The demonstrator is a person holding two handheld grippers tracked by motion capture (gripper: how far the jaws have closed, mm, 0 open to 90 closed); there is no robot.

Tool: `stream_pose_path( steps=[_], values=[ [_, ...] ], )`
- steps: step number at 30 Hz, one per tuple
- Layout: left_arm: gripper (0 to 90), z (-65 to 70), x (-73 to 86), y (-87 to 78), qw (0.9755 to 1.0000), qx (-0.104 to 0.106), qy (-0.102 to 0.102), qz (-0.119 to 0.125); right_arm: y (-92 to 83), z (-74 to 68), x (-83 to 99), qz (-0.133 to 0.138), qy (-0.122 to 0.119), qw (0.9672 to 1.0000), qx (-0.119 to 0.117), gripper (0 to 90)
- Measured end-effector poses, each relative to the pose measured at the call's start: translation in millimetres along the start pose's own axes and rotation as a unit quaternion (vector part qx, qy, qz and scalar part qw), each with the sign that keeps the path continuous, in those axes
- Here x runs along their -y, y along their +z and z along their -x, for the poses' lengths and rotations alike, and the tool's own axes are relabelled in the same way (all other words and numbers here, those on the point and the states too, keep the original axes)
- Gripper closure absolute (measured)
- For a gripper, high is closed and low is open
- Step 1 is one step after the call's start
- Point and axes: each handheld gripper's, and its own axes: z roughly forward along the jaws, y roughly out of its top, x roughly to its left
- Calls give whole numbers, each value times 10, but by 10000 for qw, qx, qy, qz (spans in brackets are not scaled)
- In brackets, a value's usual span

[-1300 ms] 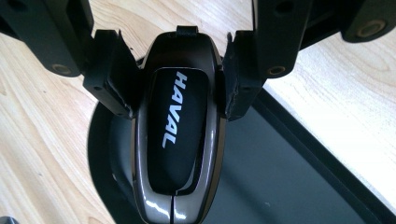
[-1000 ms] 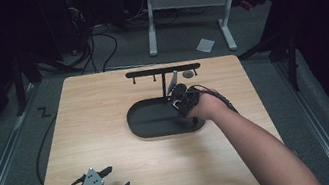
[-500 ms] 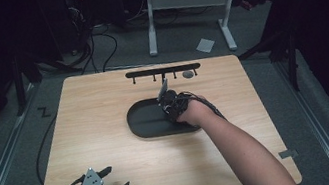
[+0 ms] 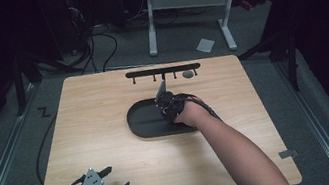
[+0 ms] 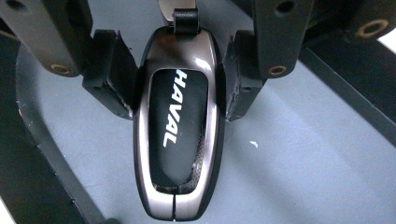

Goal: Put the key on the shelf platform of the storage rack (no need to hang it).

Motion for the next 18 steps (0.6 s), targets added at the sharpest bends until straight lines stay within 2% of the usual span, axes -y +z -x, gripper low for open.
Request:
stream_pose_path(
  steps=[2,9,11,18],
  values=[
    [186,2,-1,1,10000,2,4,-1,-1,-9,5,44,10,10000,59,468],
    [186,3,-1,7,10000,5,9,-9,-117,5,29,198,120,9997,5,434],
    [186,2,-1,11,10000,9,11,-12,-162,25,55,266,96,9996,37,423],
    [186,6,-7,22,10000,30,27,-30,-342,65,222,602,280,9978,8,423]
  ],
)
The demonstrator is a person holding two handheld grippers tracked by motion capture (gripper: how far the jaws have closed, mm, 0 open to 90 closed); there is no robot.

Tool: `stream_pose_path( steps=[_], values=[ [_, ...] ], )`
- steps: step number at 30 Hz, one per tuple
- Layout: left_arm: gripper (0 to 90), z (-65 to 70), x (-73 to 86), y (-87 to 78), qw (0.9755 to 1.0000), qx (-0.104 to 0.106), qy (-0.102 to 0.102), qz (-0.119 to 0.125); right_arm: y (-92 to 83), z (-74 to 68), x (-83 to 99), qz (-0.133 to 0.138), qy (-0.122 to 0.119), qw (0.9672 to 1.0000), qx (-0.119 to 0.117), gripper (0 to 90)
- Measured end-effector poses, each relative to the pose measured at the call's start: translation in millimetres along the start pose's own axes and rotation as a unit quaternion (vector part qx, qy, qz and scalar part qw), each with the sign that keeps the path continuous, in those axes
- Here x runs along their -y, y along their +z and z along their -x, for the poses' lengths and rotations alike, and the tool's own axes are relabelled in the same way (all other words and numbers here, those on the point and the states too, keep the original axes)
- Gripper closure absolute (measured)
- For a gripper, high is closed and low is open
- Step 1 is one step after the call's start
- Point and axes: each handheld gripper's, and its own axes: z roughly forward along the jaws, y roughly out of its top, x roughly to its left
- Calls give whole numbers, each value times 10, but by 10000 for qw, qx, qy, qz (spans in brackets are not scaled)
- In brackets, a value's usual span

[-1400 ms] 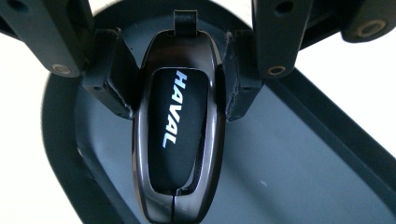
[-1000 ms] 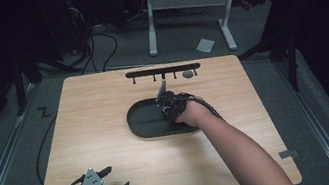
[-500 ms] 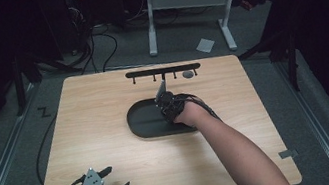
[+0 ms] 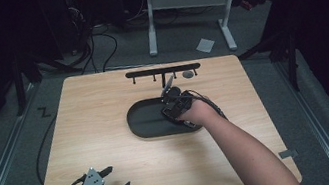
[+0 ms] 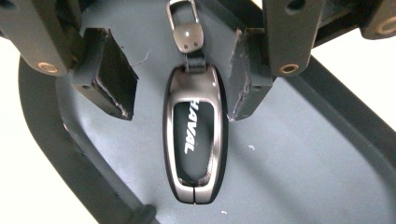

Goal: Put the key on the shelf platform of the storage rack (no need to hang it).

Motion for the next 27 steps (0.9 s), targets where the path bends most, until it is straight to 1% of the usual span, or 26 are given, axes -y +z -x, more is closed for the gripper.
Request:
stream_pose_path(
  steps=[1,3,4,7,9,11,12,13,14,15,17,18,19,21,22,23,24,25,27],
  values=[
    [186,5,-1,3,10000,-2,11,-8,-27,11,31,75,27,10000,-18,423],
    [186,13,-1,11,10000,8,9,-11,-77,25,117,176,157,9997,-69,423],
    [186,14,-1,14,10000,8,9,-14,-82,45,146,201,117,9997,-96,423],
    [186,14,-1,17,10000,2,20,-18,-97,93,276,240,256,9993,-104,423],
    [186,15,0,18,10000,1,18,-19,-113,118,375,354,370,9985,-169,421],
    [186,13,0,19,10000,7,17,-31,-126,125,461,498,377,9979,-167,417],
    [186,13,1,21,10000,8,15,-36,-130,127,502,557,425,9974,-192,416],
    [186,15,1,24,10000,9,8,-40,-127,130,528,584,435,9971,-211,409],
    [186,15,1,26,10000,11,18,-47,-121,132,572,629,393,9971,-193,407],
    [186,16,1,27,10000,8,26,-58,-117,128,610,685,469,9963,-223,408],
    [186,22,1,29,10000,1,33,-66,-107,142,666,698,545,9957,-267,410],
    [186,23,2,29,10000,-1,30,-64,-104,142,701,722,516,9958,-233,411],
    [186,24,3,30,10000,-5,29,-52,-111,143,728,789,514,9953,-226,424],
    [186,18,3,24,10000,-1,27,-77,-127,159,794,945,643,9929,-315,427],
    [186,16,4,23,10000,-1,30,-80,-143,153,833,958,666,9927,-307,427],
    [186,16,5,23,10000,-4,26,-79,-151,150,856,1021,614,9925,-286,428],
    [186,15,6,24,10000,-6,19,-77,-159,149,885,1111,612,9915,-285,428],
    [186,15,6,24,10000,-3,20,-79,-172,145,929,1191,684,9900,-330,428],
    [186,19,6,27,10000,-2,34,-79,-182,133,988,1260,644,9894,-325,426]
  ],
)
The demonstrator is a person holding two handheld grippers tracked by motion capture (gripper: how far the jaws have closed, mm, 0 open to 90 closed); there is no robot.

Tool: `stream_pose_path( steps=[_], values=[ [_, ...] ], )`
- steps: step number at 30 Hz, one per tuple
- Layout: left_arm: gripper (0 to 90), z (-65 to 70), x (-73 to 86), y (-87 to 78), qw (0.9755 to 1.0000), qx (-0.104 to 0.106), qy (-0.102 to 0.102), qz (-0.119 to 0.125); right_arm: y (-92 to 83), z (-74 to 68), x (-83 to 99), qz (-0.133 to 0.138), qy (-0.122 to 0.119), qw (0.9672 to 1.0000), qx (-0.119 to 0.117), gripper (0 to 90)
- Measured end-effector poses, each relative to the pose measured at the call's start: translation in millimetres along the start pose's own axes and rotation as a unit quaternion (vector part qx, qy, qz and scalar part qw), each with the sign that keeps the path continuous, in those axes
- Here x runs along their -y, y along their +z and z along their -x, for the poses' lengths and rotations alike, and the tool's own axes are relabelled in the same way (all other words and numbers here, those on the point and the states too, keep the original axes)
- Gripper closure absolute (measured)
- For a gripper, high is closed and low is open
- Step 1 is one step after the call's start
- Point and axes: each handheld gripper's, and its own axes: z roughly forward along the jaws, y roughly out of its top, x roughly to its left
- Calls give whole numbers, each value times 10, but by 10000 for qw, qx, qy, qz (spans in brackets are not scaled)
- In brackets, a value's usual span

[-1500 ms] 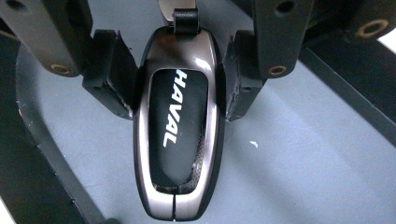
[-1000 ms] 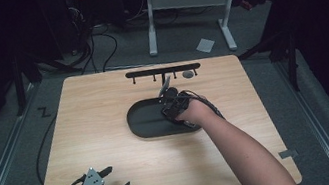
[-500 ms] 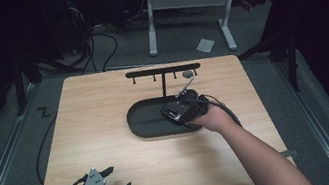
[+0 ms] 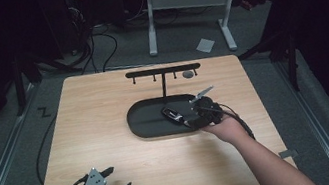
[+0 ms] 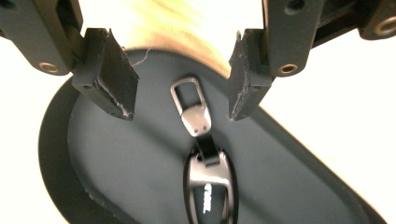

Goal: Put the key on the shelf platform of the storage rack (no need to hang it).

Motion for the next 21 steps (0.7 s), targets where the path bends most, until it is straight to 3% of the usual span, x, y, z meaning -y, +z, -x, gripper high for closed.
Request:
stream_pose_path(
  steps=[11,14,17,20,21],
  values=[
    [186,19,-9,-2,10000,21,-12,42,-186,-89,607,839,-7,9964,84,424],
    [186,18,-6,4,10000,23,-10,15,-220,-139,836,1098,-38,9938,190,422],
    [186,19,-7,8,10000,21,-12,26,-238,-205,1058,1451,37,9888,336,424],
    [183,18,-5,9,10000,38,-8,28,-250,-273,1253,1671,226,9851,337,426],
    [182,16,-5,9,10000,29,-2,29,-247,-308,1353,1822,311,9822,333,421]
  ],
)
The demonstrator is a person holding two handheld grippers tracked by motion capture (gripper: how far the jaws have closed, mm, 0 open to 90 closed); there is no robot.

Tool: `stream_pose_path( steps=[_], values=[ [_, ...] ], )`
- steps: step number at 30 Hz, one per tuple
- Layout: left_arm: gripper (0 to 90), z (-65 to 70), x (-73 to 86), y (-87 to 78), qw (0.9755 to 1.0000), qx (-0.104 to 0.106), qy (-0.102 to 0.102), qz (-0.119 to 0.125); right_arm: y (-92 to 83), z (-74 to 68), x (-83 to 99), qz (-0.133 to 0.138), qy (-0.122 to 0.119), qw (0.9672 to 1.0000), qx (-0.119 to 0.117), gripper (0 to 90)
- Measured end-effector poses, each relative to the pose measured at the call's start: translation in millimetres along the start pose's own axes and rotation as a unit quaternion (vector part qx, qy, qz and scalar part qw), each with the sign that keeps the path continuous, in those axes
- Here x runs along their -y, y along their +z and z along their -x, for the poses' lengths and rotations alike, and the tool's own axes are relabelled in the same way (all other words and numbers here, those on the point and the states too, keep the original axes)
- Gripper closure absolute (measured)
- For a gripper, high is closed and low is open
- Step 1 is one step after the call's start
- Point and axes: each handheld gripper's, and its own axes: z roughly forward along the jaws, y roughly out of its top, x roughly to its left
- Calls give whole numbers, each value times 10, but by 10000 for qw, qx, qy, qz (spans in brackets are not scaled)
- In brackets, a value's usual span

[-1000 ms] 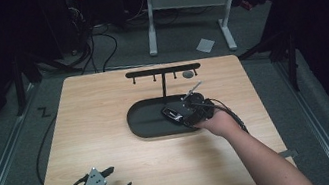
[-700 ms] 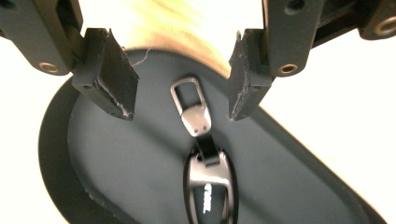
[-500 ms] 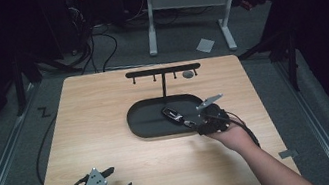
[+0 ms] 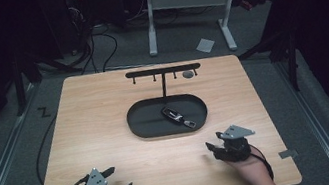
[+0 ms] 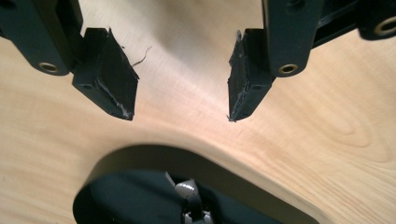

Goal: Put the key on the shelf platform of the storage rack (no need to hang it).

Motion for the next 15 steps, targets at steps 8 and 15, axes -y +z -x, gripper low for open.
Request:
stream_pose_path(
  steps=[8,15],
  values=[
    [182,20,-7,19,10000,-16,48,-52,-49,-90,111,308,149,9994,-19,375],
    [182,4,5,17,10000,-21,20,-44,-6,-55,128,257,188,9995,-28,367]
  ],
)
